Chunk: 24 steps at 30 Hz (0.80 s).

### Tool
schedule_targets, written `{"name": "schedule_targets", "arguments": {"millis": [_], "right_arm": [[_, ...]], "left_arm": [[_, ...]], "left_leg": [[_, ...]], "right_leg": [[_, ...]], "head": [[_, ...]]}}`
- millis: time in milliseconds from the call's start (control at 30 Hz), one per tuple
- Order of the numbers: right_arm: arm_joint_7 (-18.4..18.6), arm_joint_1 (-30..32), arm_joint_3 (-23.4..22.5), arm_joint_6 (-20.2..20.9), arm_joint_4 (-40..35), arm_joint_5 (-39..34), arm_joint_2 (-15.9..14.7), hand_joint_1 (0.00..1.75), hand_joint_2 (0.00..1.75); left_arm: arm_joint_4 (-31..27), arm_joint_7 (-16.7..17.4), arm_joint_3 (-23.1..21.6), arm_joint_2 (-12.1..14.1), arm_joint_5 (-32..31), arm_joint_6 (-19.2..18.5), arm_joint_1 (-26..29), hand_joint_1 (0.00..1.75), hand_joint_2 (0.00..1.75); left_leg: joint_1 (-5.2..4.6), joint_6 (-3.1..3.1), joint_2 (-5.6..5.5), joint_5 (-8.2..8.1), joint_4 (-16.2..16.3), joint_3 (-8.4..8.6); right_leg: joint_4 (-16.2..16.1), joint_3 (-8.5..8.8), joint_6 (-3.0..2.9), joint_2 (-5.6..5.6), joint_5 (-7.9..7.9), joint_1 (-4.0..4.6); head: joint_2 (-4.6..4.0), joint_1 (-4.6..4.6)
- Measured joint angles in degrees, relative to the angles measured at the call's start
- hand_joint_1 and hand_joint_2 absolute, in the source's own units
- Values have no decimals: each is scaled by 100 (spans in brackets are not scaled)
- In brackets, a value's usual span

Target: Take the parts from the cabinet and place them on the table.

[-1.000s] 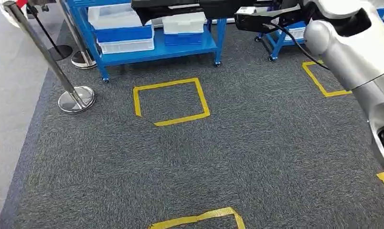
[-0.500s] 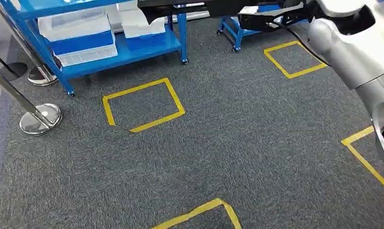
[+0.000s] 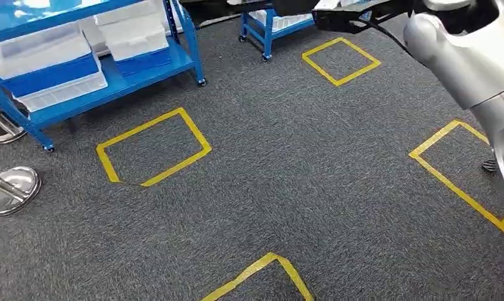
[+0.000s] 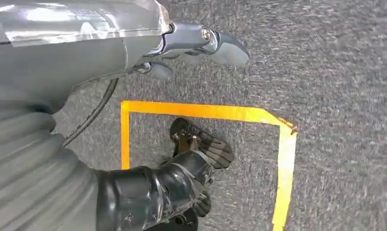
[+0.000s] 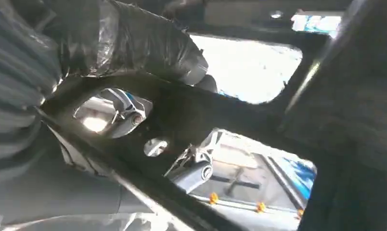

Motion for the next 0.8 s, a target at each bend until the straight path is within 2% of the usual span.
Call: {"name": "schedule_targets", "arguments": {"millis": [33,67,100,133,167,200,233,267,300,333,367,400,433,500,533,567,600,633,667,700,733,767,800], "right_arm": [[9,-19,20,-2,0,20,24,175,175],[41,-55,46,0,19,61,35,175,175],[59,-73,64,0,33,88,39,175,175],[72,-71,85,-2,44,94,68,175,175],[85,-70,112,-2,70,107,81,175,175],[85,-70,134,-2,92,112,83,175,175],[83,-68,144,-7,105,114,83,175,175],[83,-72,144,-11,116,120,81,175,175],[83,-74,144,-13,120,129,81,175,175],[83,-71,144,-13,127,131,81,175,175],[85,-68,144,-15,140,136,79,175,175],[94,-74,144,-17,162,144,74,175,175],[94,-69,142,-22,168,144,70,175,175],[94,-62,138,-24,184,144,-4,175,175],[94,-57,127,-26,186,147,-26,175,175],[94,-82,120,-24,192,151,-79,175,175],[96,-99,120,-28,190,173,-72,175,175],[98,-87,120,-33,192,173,-74,175,175],[107,-67,120,-37,195,175,-90,175,175],[109,-50,120,-42,199,179,-133,175,175],[109,-35,120,-41,203,179,-179,175,175],[109,-27,120,-44,205,181,-217,175,175],[103,-26,120,-44,203,184,-267,175,175]], "left_arm": [[0,0,4,2,0,20,-1,0,175],[0,0,11,4,0,46,9,0,175],[0,0,20,4,0,83,11,0,175],[0,-2,26,-7,-2,123,18,0,175],[0,-2,28,-24,-7,184,18,0,175],[0,-4,33,-35,-9,225,16,0,175],[0,-15,35,-46,-9,258,8,0,175],[0,-20,35,-59,-9,275,-2,0,175],[0,-22,35,-63,-11,288,-8,0,175],[0,-22,35,-66,-11,291,-8,0,175],[0,-20,39,-66,-11,293,8,0,175],[0,-26,42,-68,-11,299,-3,0,175],[0,-22,42,-79,-13,302,-31,0,175],[0,-24,42,-98,-13,306,-68,0,175],[7,-24,42,-136,-13,306,-69,0,175],[4,-26,44,-114,-13,308,-65,0,175],[4,-26,44,-116,-13,313,-56,0,175],[4,-18,46,-116,-17,326,-55,0,175],[4,-4,46,-116,-18,334,-56,0,175],[4,13,46,-116,-20,345,-59,0,175],[4,17,46,-118,-24,354,-62,0,175],[4,20,46,-120,-26,363,-62,0,175],[4,24,46,-125,-28,372,-62,0,175]], "left_leg": [[34,-38,-215,-105,79,-38],[51,-32,-532,-285,316,-138],[56,-28,-700,-503,716,-317],[54,-34,-795,-716,1216,-544],[54,-35,-832,-843,1635,-754],[54,-32,-835,-833,1863,-892],[54,-18,-838,-679,1776,-893],[54,2,-849,-418,1437,-773],[56,29,-907,-108,923,-568],[61,61,-1090,155,430,-371],[89,93,-1374,97,268,-289],[94,82,-1349,75,103,-229],[54,82,-1277,74,131,-240],[55,126,-1144,111,76,-208],[111,155,-1016,157,-21,-165],[98,188,-960,172,-73,-127],[77,228,-868,180,-93,-105],[63,240,-785,171,-91,-100],[53,245,-707,161,-85,-97],[50,246,-634,146,-79,-94],[50,239,-561,128,-68,-82],[50,232,-498,102,-56,-64],[50,218,-428,66,-36,-39]], "right_leg": [[-32,21,-43,60,19,-47],[-42,12,-85,133,29,-48],[-41,4,-122,191,37,-46],[-40,2,-135,281,41,-36],[-37,1,-142,377,41,-23],[-34,5,-143,475,41,-11],[-26,10,-142,572,40,-7],[-15,12,-140,669,38,-8],[0,19,-133,766,33,-7],[17,17,-118,849,23,-10],[33,-15,-100,911,17,-3],[67,-69,-65,1005,31,-29],[43,-102,-9,1073,66,-71],[-15,-116,80,1225,116,-73],[16,-139,79,1138,85,-86],[144,-197,108,764,-18,-28],[521,-369,145,484,-240,-46],[1022,-603,179,353,-458,-67],[1427,-803,207,305,-595,-90],[1674,-934,232,289,-634,-116],[1641,-925,255,278,-543,-139],[1370,-787,268,260,-361,-154],[889,-520,272,207,-113,-162]], "head": [[0,0],[0,0],[0,-2],[0,-2],[0,-2],[0,-2],[0,0],[0,-2],[0,-2],[0,-2],[0,9],[0,0],[0,2],[0,0],[2,-2],[0,50],[2,50],[0,55],[0,55],[2,55],[0,57],[0,55],[2,57]]}}
